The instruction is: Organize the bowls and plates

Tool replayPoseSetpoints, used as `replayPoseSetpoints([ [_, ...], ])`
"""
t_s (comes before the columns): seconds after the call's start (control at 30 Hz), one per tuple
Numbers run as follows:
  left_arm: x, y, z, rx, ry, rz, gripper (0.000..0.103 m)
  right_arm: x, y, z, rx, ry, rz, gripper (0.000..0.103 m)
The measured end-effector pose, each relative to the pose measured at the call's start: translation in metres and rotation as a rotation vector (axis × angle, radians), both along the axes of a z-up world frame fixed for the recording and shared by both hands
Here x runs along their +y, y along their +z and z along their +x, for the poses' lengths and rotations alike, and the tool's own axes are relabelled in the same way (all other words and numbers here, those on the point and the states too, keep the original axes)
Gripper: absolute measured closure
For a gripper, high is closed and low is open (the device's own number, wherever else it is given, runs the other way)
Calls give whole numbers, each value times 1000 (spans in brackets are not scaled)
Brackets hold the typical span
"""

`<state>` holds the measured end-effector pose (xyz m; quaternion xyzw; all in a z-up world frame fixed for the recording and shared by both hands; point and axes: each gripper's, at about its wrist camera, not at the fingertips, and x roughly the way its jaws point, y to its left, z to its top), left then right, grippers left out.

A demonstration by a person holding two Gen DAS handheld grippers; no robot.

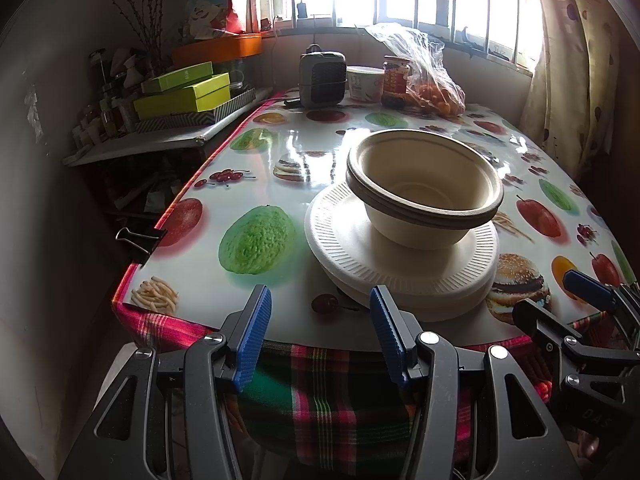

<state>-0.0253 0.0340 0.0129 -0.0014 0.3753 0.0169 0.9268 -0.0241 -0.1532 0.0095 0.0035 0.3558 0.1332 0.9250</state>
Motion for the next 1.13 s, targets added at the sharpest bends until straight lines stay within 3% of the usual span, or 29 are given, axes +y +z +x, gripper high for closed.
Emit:
replayPoseSetpoints([
  [1.13,-5,1,3,-2,-18,-1,50,0,0,2,1,0,0,19],
])
